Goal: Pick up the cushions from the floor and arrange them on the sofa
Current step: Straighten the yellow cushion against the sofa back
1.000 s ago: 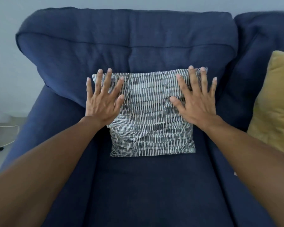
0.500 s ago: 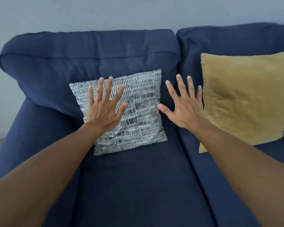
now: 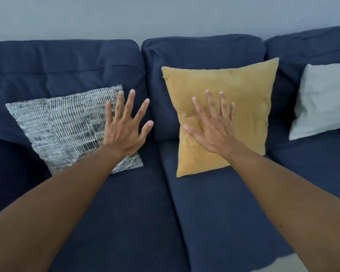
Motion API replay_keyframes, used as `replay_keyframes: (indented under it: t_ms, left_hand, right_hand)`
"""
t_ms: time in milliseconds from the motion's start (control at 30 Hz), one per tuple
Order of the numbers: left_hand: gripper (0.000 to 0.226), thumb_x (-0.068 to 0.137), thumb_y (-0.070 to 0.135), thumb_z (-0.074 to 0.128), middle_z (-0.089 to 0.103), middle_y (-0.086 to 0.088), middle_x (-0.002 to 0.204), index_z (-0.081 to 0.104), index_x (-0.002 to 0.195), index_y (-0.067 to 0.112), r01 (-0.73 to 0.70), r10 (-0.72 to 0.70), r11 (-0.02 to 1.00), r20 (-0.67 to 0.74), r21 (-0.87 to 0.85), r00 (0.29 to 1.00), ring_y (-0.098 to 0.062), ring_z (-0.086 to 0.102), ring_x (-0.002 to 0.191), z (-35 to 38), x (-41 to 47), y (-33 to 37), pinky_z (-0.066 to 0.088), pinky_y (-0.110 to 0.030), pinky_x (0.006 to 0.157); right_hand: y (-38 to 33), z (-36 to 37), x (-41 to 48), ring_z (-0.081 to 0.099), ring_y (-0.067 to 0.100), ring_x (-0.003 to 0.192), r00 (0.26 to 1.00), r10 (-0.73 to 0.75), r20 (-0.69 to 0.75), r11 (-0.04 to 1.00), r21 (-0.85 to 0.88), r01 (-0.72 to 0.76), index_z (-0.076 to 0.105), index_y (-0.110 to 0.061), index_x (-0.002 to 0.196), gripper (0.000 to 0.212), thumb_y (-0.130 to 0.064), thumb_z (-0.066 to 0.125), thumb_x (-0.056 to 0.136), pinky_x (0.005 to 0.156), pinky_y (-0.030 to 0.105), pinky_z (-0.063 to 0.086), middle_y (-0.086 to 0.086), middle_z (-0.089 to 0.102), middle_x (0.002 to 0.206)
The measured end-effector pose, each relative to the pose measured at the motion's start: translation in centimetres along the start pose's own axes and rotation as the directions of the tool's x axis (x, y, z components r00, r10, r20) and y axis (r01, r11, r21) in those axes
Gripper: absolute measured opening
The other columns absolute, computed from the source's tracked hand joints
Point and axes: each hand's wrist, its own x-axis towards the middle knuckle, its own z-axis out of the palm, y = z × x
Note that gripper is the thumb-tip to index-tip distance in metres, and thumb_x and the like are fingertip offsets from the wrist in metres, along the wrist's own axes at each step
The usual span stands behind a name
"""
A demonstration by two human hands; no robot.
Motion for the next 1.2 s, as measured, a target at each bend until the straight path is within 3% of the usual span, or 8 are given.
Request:
replay_keyframes:
  t_ms: [200, 533, 767, 1200]
  left_hand:
    - [0.073, 0.1, 0.068, 0.001, -0.009, -0.005, 0.173, 0.011, 0.165, 0.034, -0.044, 0.043, 0.998, -0.004, -0.036, 0.999, -0.031, -0.013, 0.158, 0.4, 2.4, 9.8, -0.007, -0.059, 0.124]
    - [0.07, 0.102, 0.067, 0.002, -0.017, -0.002, 0.172, 0.002, 0.165, 0.037, -0.024, 0.021, 0.998, -0.043, -0.053, 0.999, -0.031, -0.016, 0.158, 2.8, 7.0, 19.7, -0.009, -0.059, 0.123]
    - [0.069, 0.103, 0.065, 0.002, -0.02, -0.004, 0.172, -0.002, 0.165, 0.035, 0.007, -0.01, 0.998, -0.041, -0.066, 0.999, -0.031, -0.02, 0.157, 5.9, 10.3, 22.1, -0.011, -0.059, 0.123]
    - [0.064, 0.107, 0.061, 0.015, 0.003, -0.006, 0.174, 0.013, 0.165, 0.035, 0.004, 0.0, 1.0, -0.166, 0.022, 0.986, -0.031, 0.001, 0.159, 12.4, 17.4, 20.2, -0.002, -0.06, 0.124]
  right_hand:
    - [8.8, -1.2, -1.7, -0.025, 0.036, 0.152, 0.996, 0.046, 0.07, 0.999, -0.03, -0.044, -0.02, -0.043, 0.158, 0.089, -0.089, 0.004, 0.085, 0.12, 0.065, -0.008, -0.001, -0.026, 0.168]
    - [17.9, 0.9, -0.6, -0.017, 0.036, 0.154, 0.999, 0.016, 0.034, 1.0, -0.012, -0.015, -0.017, -0.042, 0.159, 0.088, -0.089, 0.004, 0.087, 0.12, 0.066, 0.001, 0.001, -0.019, 0.17]
    - [20.5, 3.7, 2.5, -0.012, 0.038, 0.155, 0.998, -0.068, -0.008, 0.998, -0.003, 0.068, -0.01, -0.04, 0.161, 0.085, -0.085, 0.011, 0.092, 0.119, 0.068, 0.005, 0.003, -0.013, 0.171]
    - [24.8, 10.5, 12.4, -0.01, 0.041, 0.155, 0.976, -0.2, -0.082, 0.979, 0.02, 0.203, -0.002, -0.041, 0.162, 0.084, -0.084, 0.017, 0.093, 0.114, 0.077, 0.002, 0.002, -0.009, 0.172]
